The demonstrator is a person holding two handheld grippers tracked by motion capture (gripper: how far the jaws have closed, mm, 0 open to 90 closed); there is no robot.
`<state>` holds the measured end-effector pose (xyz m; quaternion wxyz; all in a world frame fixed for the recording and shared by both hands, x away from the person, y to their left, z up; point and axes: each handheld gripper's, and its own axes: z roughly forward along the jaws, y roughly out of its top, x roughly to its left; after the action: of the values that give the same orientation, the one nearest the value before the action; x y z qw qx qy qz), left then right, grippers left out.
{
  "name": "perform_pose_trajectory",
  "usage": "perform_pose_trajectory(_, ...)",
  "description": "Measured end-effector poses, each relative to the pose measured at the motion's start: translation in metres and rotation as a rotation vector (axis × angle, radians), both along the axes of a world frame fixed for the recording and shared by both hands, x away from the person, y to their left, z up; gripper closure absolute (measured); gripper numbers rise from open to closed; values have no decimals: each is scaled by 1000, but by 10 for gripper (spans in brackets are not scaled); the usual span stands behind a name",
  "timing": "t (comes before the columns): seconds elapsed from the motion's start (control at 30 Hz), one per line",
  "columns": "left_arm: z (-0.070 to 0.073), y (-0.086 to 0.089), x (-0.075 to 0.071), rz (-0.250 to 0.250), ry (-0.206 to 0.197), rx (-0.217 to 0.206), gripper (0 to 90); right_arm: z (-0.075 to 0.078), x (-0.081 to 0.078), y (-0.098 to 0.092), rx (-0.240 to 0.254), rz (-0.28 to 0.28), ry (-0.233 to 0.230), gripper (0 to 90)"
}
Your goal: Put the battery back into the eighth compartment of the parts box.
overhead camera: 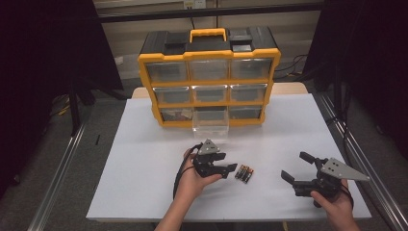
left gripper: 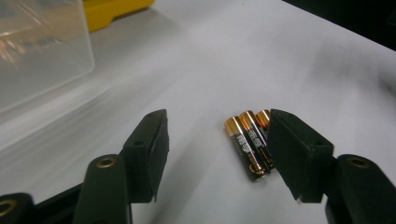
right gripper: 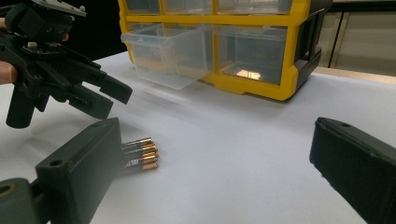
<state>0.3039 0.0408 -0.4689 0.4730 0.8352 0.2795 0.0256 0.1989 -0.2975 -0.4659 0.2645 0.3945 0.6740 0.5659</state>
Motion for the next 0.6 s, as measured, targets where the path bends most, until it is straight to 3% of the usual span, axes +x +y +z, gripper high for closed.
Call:
perform_pose_trajectory(0.13,-4,-6,-1,-12,25,11,457,0,0,1,-1,4,2,22)
perform_pose_trajectory(0.2,-5,-8,-1,-30,28,41,479,-1,1,1,-11,6,-3,22)
perform_pose_trajectory(0.33,-7,-14,-2,-39,46,34,522,-1,1,1,-8,12,3,22)
perform_pose_trajectory(0.37,-7,-15,-2,-42,38,52,526,-1,1,1,-9,9,2,22)
perform_pose_trajectory(0.47,-9,-19,-2,-61,38,39,550,-1,1,1,-7,7,1,22)
perform_pose_trajectory(0.5,-9,-19,-2,-63,30,70,561,-1,1,1,-8,6,0,22)
perform_pose_trajectory(0.6,-9,-22,-3,-75,15,92,588,-1,2,1,-9,4,-1,22)
